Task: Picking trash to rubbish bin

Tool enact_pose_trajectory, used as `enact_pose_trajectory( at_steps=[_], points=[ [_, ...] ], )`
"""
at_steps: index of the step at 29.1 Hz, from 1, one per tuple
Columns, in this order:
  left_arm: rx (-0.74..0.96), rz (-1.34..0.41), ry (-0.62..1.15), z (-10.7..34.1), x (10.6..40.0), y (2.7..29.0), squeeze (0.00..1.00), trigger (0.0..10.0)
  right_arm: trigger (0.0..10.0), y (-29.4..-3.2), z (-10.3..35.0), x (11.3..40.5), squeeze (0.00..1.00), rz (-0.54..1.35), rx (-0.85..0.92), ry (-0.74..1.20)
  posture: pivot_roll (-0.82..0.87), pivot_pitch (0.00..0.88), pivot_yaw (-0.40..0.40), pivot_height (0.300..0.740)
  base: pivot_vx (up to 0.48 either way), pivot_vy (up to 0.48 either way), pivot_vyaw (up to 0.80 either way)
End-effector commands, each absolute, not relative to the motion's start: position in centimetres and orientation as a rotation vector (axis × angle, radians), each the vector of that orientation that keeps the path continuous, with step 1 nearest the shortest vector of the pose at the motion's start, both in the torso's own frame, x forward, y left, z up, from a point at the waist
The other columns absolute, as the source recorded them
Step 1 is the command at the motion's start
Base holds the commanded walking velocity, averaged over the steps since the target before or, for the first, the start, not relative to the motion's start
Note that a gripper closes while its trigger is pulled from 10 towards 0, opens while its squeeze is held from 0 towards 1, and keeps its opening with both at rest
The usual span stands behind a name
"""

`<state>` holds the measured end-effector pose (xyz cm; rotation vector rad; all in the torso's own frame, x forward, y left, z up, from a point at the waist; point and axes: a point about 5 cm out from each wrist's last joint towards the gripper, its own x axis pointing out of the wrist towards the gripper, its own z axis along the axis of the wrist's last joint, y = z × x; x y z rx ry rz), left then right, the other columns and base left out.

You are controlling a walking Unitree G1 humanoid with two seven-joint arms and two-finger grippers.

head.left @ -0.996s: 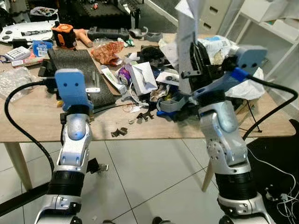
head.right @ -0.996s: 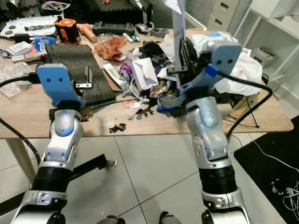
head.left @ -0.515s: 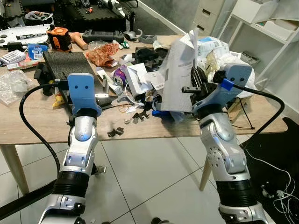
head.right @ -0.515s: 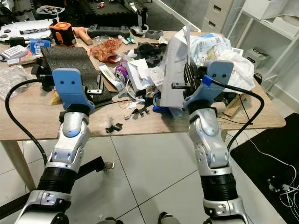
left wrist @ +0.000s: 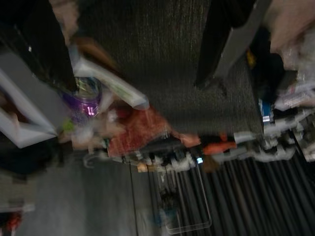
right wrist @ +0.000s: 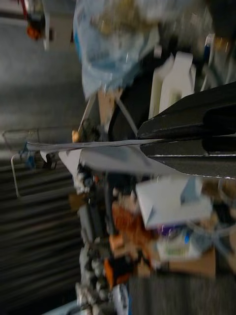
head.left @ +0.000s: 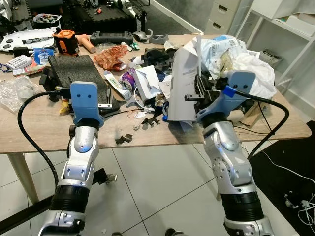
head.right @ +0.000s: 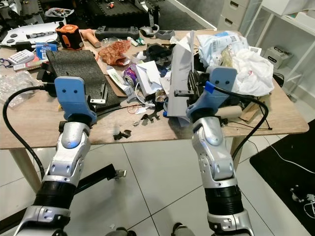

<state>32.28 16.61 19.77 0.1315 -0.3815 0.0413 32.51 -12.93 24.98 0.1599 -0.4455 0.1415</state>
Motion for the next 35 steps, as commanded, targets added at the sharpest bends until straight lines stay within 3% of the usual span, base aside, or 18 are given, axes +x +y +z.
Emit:
enact_pose_trajectory(
  at_steps=[1,2,4,11,24,31,35],
  points=[
    [0.148,0.039,-0.348,19.1,31.8,16.9,0.0,10.0,10.0,-13.6,24.5,32.6,0.0,0.112,0.168,-0.424,0.02,0.186,0.02,0.74,0.0,0.0,0.0],
    [0.152,0.051,-0.335,18.5,31.6,16.9,0.0,10.0,10.0,-13.9,24.5,32.7,0.0,0.094,0.169,-0.412,0.01,0.194,-0.033,0.74,0.0,0.0,0.0],
    [0.154,0.068,-0.34,18.4,31.6,16.8,0.0,10.0,10.0,-13.9,24.2,32.8,0.0,0.09,0.163,-0.397,0.01,0.202,-0.061,0.74,0.0,0.0,0.0],
    [0.133,0.11,-0.329,18.0,31.1,16.6,0.0,10.0,10.0,-13.1,24.4,32.3,0.0,0.13,0.157,-0.389,-0.03,0.204,-0.083,0.74,0.0,0.0,0.0],
    [0.197,0.072,-0.371,19.6,31.8,16.5,0.0,10.0,10.0,-12.9,24.1,31.9,0.0,0.127,0.177,-0.409,0.02,0.223,-0.043,0.74,0.0,0.0,0.0],
    [0.22,0.071,-0.367,20.2,32.2,17.4,0.0,10.0,10.0,-11.9,22.1,31.8,0.0,0.123,0.24,-0.398,0.08,0.19,0.015,0.74,0.0,0.0,0.0],
    [0.226,0.059,-0.329,19.4,32.1,17.1,0.0,10.0,10.0,-12.1,21.8,31.9,0.0,0.116,0.23,-0.393,0.08,0.172,-0.002,0.74,0.0,0.0,0.0]
  ],
)
